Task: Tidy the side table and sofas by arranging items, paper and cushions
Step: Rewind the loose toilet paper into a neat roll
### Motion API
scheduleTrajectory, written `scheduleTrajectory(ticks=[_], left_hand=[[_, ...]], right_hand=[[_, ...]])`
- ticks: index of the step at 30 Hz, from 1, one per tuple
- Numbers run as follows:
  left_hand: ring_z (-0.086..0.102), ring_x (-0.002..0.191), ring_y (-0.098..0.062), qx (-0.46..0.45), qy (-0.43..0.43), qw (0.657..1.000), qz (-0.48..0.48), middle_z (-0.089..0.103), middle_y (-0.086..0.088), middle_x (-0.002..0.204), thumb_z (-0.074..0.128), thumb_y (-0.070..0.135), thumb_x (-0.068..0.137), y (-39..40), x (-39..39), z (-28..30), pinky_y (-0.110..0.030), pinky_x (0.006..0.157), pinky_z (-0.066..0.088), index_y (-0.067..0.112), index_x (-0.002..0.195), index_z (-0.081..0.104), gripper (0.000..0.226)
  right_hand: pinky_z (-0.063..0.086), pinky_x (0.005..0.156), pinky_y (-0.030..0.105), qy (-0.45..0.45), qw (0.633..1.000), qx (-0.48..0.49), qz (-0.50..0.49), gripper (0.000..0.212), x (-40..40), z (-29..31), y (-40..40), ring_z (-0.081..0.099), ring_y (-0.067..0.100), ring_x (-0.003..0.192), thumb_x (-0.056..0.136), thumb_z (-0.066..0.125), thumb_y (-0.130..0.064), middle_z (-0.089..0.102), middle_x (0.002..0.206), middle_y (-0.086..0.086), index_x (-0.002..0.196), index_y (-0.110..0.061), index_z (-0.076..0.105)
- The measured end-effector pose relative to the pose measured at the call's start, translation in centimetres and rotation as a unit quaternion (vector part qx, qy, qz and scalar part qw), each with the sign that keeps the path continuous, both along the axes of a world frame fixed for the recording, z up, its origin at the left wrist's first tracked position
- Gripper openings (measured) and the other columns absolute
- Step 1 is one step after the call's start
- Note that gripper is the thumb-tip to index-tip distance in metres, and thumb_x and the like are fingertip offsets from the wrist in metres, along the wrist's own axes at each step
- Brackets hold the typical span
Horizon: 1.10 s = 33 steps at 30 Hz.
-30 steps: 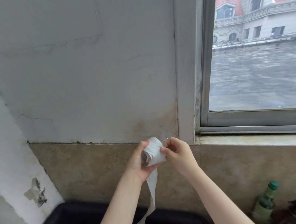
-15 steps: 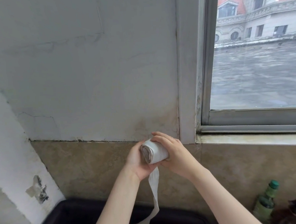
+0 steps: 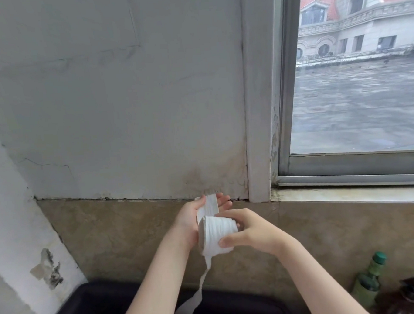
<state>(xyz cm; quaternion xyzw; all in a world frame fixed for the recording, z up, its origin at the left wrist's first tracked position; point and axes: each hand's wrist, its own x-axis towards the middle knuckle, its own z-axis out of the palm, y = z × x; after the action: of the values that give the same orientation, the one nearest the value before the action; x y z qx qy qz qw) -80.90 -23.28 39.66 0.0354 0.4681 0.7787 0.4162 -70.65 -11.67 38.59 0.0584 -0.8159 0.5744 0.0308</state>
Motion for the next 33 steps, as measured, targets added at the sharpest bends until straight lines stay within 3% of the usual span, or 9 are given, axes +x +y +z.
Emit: scheduleTrajectory(ticks=[4,6,10,13,16,19,23,28,33], left_hand=[[0.067,0.082,-0.028,-0.038,0.048,0.995,-0.077,0.07,-0.014,0.094,0.046,0.056,0.088,-0.7,0.4,0.0,-0.04,0.077,0.051,0.005,0.109,0.066,0.059],[0.068,0.087,-0.029,-0.032,0.088,0.991,-0.098,0.07,-0.016,0.099,0.065,0.061,0.072,-1.0,0.5,-0.4,-0.04,0.077,0.054,0.006,0.108,0.07,0.066],[0.067,0.085,-0.027,-0.008,0.105,0.991,-0.088,0.067,-0.015,0.101,0.074,0.028,0.068,-0.8,0.7,-1.0,-0.039,0.075,0.054,0.006,0.118,0.064,0.055],[0.067,0.075,-0.027,-0.007,0.053,0.998,-0.042,0.068,-0.016,0.091,0.067,0.019,0.074,-0.5,0.4,-1.0,-0.035,0.064,0.056,0.004,0.112,0.061,0.042],[0.065,0.07,-0.028,-0.004,0.016,1.0,0.003,0.067,-0.016,0.077,0.06,0.022,0.08,-0.6,0.2,-0.7,-0.036,0.064,0.053,0.002,0.092,0.065,0.024],[0.066,0.064,-0.026,-0.002,0.008,1.0,0.011,0.068,-0.014,0.071,0.053,0.025,0.091,-0.3,0.6,-0.4,-0.032,0.057,0.053,0.004,0.085,0.066,0.026],[0.066,0.063,-0.026,-0.011,0.006,1.0,0.001,0.068,-0.014,0.069,0.037,0.025,0.101,-0.5,0.6,-0.3,-0.029,0.052,0.052,0.001,0.093,0.062,0.035],[0.067,0.078,-0.028,-0.039,0.037,0.998,-0.015,0.072,-0.015,0.085,0.029,0.038,0.102,-0.5,-0.5,-0.3,-0.039,0.07,0.049,0.004,0.104,0.064,0.048],[0.065,0.094,-0.028,-0.027,0.061,0.995,-0.077,0.07,-0.014,0.104,0.031,0.051,0.097,-0.6,0.0,0.1,-0.04,0.082,0.049,0.0,0.114,0.06,0.061]], right_hand=[[0.052,0.083,0.027,-0.002,0.997,-0.033,-0.072,0.02,-0.6,-0.5,-0.2,0.062,0.006,0.096,0.086,0.064,-0.032,0.062,0.101,-0.013,0.103,-0.034,0.054],[0.048,0.071,0.015,0.017,0.993,0.004,-0.12,0.014,-0.7,-0.2,-0.4,0.06,0.0,0.088,0.093,0.055,-0.035,0.061,0.096,-0.014,0.104,-0.03,0.048],[0.039,0.058,0.012,0.09,0.97,0.082,-0.208,0.022,-1.5,-0.4,-0.8,0.052,-0.009,0.067,0.092,0.053,-0.038,0.054,0.079,-0.013,0.098,-0.017,0.049],[0.038,0.075,0.011,0.137,0.96,0.124,-0.21,0.045,-1.7,-1.2,-0.4,0.052,-0.005,0.091,0.079,0.066,-0.048,0.053,0.105,-0.014,0.112,-0.023,0.05],[0.016,0.099,0.007,0.15,0.948,0.246,-0.132,0.085,-1.5,-1.4,-0.1,0.02,-0.023,0.119,0.062,0.077,-0.049,0.022,0.135,-0.032,0.133,-0.039,0.032],[0.021,0.105,0.023,0.189,0.92,0.313,-0.145,0.076,-1.7,-1.4,-0.1,0.018,-0.016,0.122,0.07,0.078,-0.025,0.031,0.137,-0.027,0.135,-0.035,0.039],[0.036,0.098,0.029,0.175,0.956,0.189,-0.14,0.062,-1.2,-1.3,0.2,0.045,-0.003,0.115,0.061,0.075,-0.033,0.052,0.115,-0.028,0.12,-0.036,0.053],[0.05,0.092,0.031,0.081,0.995,-0.019,-0.061,0.058,-0.4,-0.5,0.6,0.056,0.002,0.111,0.058,0.079,-0.036,0.058,0.12,-0.015,0.112,-0.027,0.061],[0.048,0.089,0.039,0.04,0.996,-0.039,-0.063,0.047,-0.7,-0.5,-0.1,0.061,0.019,0.1,0.07,0.061,-0.054,0.064,0.102,-0.003,0.103,-0.02,0.066]])
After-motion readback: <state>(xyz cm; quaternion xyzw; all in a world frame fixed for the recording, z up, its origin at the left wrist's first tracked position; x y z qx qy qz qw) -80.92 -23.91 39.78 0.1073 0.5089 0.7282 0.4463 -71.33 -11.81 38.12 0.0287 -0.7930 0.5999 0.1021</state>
